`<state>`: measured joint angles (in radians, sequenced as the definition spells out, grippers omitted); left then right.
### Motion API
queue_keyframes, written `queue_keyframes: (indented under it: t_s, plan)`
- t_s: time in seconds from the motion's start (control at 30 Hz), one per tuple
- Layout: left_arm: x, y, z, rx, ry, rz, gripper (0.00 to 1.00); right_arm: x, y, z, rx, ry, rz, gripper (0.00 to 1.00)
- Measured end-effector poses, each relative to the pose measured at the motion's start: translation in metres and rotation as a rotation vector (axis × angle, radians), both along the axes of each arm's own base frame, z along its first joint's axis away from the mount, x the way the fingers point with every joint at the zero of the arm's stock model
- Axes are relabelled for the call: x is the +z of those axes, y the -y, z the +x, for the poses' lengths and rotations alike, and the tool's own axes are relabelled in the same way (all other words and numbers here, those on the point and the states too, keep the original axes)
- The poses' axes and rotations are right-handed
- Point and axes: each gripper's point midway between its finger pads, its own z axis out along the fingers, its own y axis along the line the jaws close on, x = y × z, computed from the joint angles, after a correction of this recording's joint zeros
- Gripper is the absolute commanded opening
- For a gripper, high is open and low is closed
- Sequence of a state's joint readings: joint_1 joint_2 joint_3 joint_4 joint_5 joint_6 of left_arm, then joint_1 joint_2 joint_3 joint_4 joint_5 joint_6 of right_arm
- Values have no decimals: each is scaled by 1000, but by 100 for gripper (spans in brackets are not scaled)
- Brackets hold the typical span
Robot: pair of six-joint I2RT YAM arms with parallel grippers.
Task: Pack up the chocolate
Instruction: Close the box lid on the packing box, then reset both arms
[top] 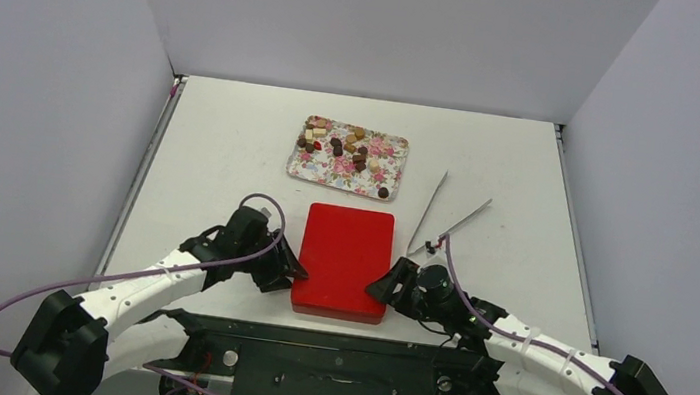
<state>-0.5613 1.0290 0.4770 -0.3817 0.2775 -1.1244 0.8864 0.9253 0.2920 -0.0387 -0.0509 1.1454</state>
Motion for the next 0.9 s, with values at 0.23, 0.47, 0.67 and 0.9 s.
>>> queue_keyframes:
  t_s: [0.23,0.47,0.67,0.9]
  plan:
    - [-4,0,1,1,-5,26,27,-2,-2,0,-6,12,-39,58]
    - [-6,2,11,7,-21,73,27,-3,-1,7,-33,38,-115,48]
    - [-4,-2,16,27,-12,120,30,0,5,7,-61,51,-94,48]
    - [2,-8,23,22,9,193,44,1,24,10,-81,17,-112,60]
